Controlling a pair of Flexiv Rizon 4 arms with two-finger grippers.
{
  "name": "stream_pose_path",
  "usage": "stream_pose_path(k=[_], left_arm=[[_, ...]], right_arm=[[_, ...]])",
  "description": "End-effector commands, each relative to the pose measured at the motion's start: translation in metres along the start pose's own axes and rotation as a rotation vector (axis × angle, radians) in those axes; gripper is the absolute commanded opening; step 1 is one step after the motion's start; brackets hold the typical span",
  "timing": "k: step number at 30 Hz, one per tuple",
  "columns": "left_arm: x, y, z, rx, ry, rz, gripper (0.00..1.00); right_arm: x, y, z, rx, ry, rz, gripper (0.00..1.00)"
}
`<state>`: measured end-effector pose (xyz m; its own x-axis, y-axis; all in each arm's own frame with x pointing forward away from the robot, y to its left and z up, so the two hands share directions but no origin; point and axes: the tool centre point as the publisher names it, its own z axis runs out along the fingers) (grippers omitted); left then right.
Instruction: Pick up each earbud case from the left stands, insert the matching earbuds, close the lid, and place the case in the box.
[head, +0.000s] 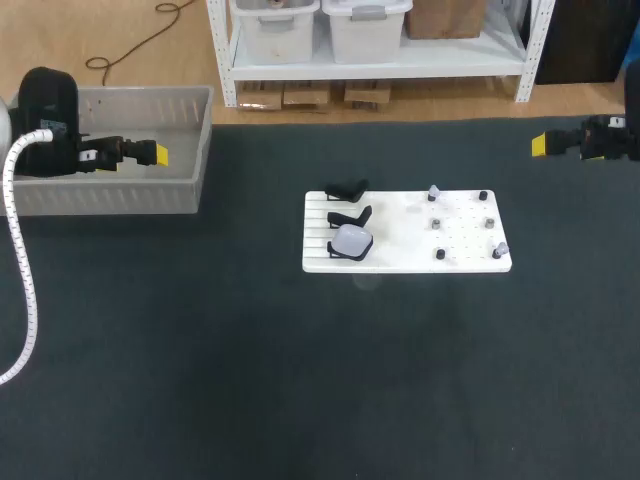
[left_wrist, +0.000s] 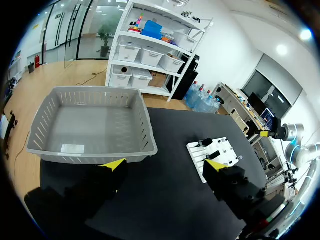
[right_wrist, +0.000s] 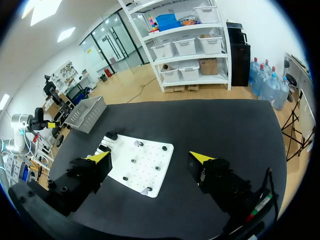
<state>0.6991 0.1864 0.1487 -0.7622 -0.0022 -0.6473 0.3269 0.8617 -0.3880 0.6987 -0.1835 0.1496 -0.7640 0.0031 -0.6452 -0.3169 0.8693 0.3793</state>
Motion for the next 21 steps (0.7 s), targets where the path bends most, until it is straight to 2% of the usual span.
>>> stream_pose_path(k=[1,17,21], left_arm=[[-0.001,-0.001,0.0,-0.006,0.005,-0.001,1.0],[-0.001,-0.001,0.0,-0.006,0.005,-0.001,1.0],[0.0,-0.012,-0.003,0.088,-0.008,0.08,1.0]], right_arm=[[0.0,-0.001,0.0,-0.002,0.001,-0.001,1.0],[0.0,-0.001,0.0,-0.002,0.001,-0.001,1.0],[0.0,-0.001,0.0,-0.002,0.001,-0.001,1.0]])
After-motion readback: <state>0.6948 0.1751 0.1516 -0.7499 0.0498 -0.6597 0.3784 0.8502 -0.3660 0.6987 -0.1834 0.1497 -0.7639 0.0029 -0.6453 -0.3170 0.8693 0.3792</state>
